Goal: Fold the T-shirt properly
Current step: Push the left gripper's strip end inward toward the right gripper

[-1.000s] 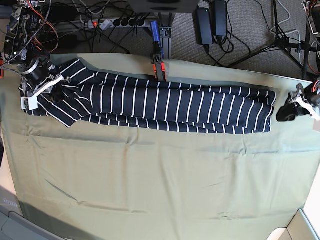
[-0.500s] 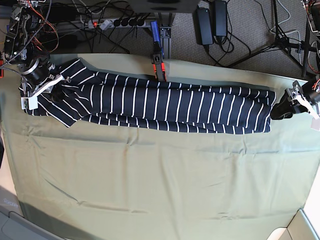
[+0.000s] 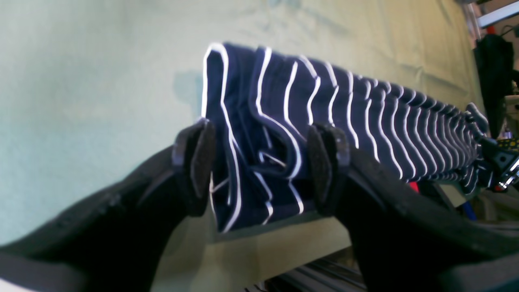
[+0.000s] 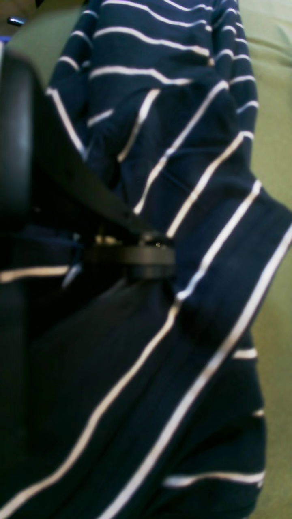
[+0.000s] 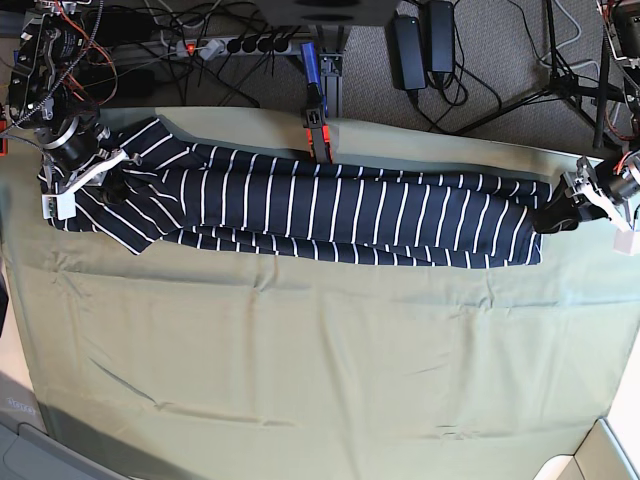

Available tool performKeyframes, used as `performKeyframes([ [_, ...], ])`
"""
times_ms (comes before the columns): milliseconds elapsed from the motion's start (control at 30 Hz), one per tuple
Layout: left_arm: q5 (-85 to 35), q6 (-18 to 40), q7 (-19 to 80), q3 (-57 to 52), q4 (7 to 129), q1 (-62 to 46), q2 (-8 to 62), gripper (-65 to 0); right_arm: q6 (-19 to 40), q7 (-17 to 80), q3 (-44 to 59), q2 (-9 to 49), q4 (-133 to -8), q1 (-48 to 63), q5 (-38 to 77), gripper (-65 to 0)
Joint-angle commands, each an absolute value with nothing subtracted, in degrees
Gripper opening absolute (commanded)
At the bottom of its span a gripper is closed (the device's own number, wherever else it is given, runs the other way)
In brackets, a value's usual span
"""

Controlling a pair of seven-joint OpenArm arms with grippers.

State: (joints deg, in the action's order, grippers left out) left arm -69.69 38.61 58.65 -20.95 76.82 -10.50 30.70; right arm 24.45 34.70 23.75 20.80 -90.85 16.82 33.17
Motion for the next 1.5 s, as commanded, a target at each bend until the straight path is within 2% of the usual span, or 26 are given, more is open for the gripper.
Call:
performKeyframes([
  [0, -70.85, 40.0, 57.63, -21.3, 77.49, -9.87, 31.92, -25.6, 27.44, 33.63, 24.12, 21.74, -91.48, 16.53, 33.43, -65.0],
  [1367, -67.05, 40.0, 50.92, -10.98, 77.49, -9.52, 28.97, -25.8, 27.44, 33.63, 24.12, 21.74, -91.48, 16.56, 34.5, -65.0],
  [1433, -67.05, 40.0, 50.74, -10.98, 77.49, -9.5, 28.56, -29.6, 27.44, 33.63, 24.12, 21.74, -91.48, 16.56, 34.5, -65.0],
  [1467, -67.05, 40.0, 50.65, -10.98, 77.49, -9.5, 28.34, -34.7, 27.44, 33.63, 24.12, 21.74, -91.48, 16.56, 34.52, -65.0],
])
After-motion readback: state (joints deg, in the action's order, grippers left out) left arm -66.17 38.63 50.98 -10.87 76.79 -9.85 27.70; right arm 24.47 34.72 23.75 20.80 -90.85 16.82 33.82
